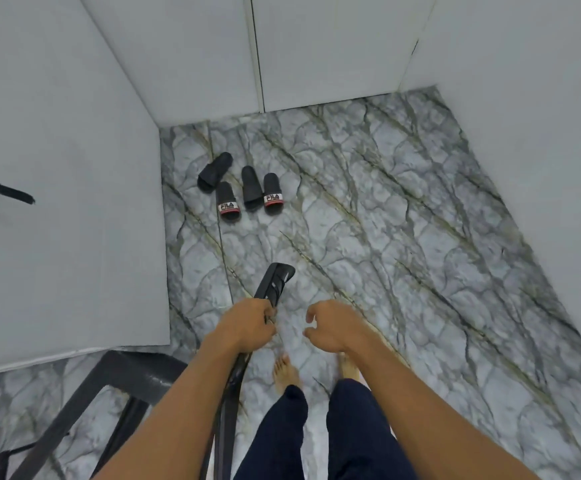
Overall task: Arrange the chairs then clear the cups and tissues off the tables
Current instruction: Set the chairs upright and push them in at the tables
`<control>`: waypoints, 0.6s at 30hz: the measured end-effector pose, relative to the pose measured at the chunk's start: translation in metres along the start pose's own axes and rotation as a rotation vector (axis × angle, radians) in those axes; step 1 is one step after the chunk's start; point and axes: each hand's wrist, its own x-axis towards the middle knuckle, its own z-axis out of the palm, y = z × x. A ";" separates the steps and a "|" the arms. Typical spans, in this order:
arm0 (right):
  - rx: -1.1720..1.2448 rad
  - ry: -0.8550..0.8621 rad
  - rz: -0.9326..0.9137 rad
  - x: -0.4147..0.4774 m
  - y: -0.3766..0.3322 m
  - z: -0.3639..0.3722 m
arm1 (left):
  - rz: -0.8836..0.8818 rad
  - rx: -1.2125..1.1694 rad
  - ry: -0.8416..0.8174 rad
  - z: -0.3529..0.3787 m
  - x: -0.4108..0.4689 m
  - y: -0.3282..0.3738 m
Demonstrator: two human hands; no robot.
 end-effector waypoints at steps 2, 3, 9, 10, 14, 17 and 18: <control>-0.007 -0.037 -0.020 0.040 0.003 -0.012 | -0.018 -0.008 -0.018 -0.006 0.036 -0.002; -0.009 -0.054 -0.024 0.064 0.006 -0.017 | -0.032 -0.022 -0.028 -0.007 0.057 -0.004; -0.030 -0.130 -0.046 0.214 0.035 -0.024 | -0.124 -0.095 0.064 0.003 0.195 -0.030; -0.030 -0.138 -0.044 0.238 0.041 -0.020 | -0.143 -0.099 0.083 0.008 0.218 -0.036; -0.016 -0.162 -0.041 0.318 0.063 0.001 | -0.199 -0.103 0.110 0.040 0.296 -0.063; -0.012 -0.150 -0.059 0.360 0.073 0.019 | -0.249 -0.143 0.049 0.067 0.334 -0.084; -0.017 -0.156 -0.068 0.369 0.075 0.024 | -0.255 -0.178 0.038 0.074 0.341 -0.088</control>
